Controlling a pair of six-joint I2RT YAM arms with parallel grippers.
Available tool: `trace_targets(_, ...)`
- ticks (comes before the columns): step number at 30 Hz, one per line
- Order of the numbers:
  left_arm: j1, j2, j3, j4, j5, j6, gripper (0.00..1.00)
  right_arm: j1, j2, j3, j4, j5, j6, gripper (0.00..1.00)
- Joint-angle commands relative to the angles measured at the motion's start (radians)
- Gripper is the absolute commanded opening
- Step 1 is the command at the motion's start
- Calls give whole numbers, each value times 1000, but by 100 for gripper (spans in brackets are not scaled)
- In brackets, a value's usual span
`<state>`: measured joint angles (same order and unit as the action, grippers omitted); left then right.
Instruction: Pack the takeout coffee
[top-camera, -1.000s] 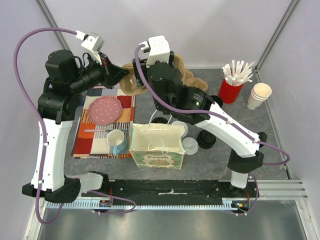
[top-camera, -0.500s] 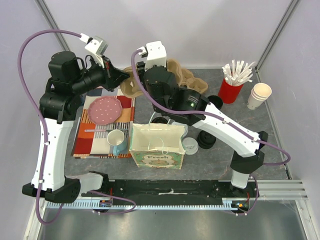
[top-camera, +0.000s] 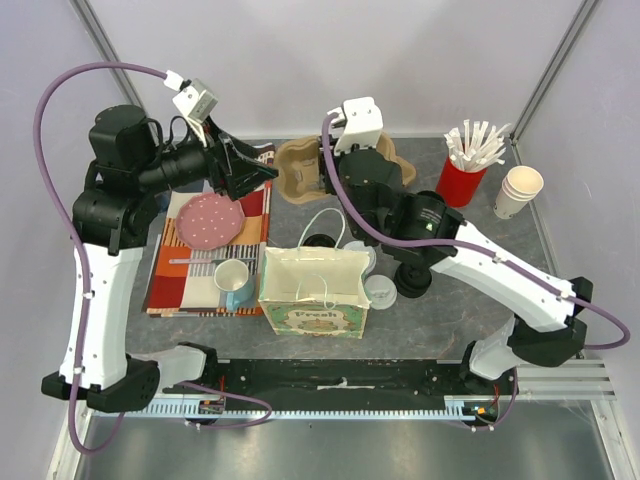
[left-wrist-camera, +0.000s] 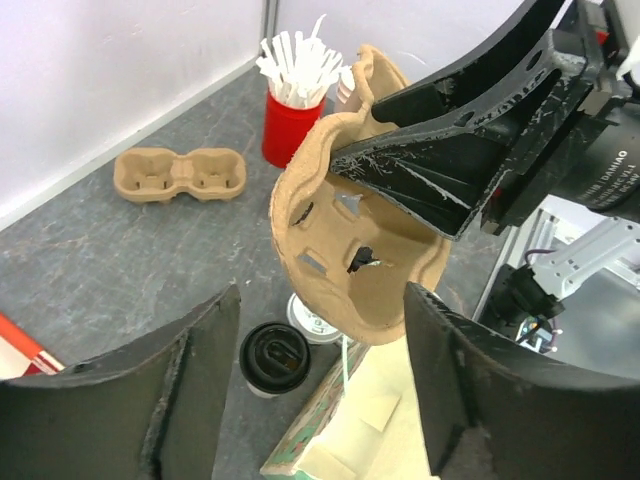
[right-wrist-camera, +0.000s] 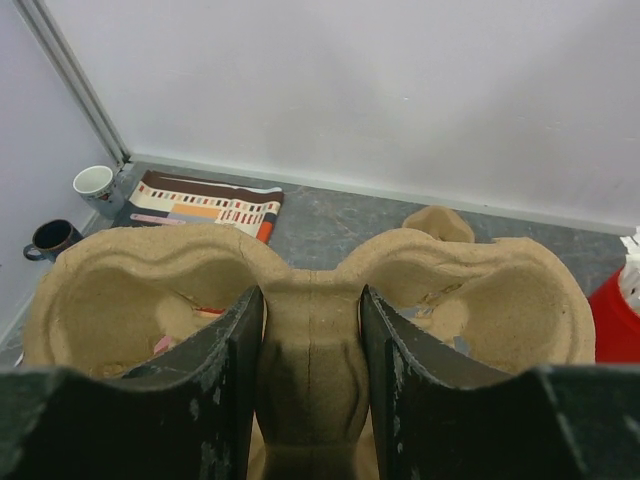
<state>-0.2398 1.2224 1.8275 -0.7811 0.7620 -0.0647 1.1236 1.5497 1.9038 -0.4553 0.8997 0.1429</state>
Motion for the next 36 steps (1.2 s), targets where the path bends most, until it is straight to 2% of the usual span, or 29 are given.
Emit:
trace_targets(1,-4,-14,44,-9,76,61,75,2,-82,-40,37,19,9,26)
trace_targets(3,-4,-11,52,-33,74,95,82,2,-117,-55,40,19,1,25)
trace_targets(6,-4,-8,44,-101,109,196,83,2,-174,-84,44,28,-17,23)
trace_targets(7,-4,-6,35,-133,121,304,82,2,-189,-92,46,42,-34,23)
trace_targets(9,-6,-4,-11,-199,112,400,77,-1,-230,-120,47,53,-51,22)
trace_targets(13,-74,29,-77,-334,-13,693,71,-24,-298,-175,49,70,-89,22)
trace_targets(15,-108,55,-100,-394,-38,800,73,-57,-336,-210,49,64,-95,22)
trace_targets(18,-165,83,-105,-478,-33,884,81,-108,-376,-245,49,45,-95,21)
trace_targets(28,-276,163,-175,-552,-70,985,86,-218,-375,-284,33,-64,-92,21)
trace_targets(33,-299,157,-264,-459,-164,957,85,-269,-373,-299,27,-131,-68,20)
trace_targets(36,-329,157,-298,-434,-202,945,79,-284,-367,-305,18,-163,-55,20)
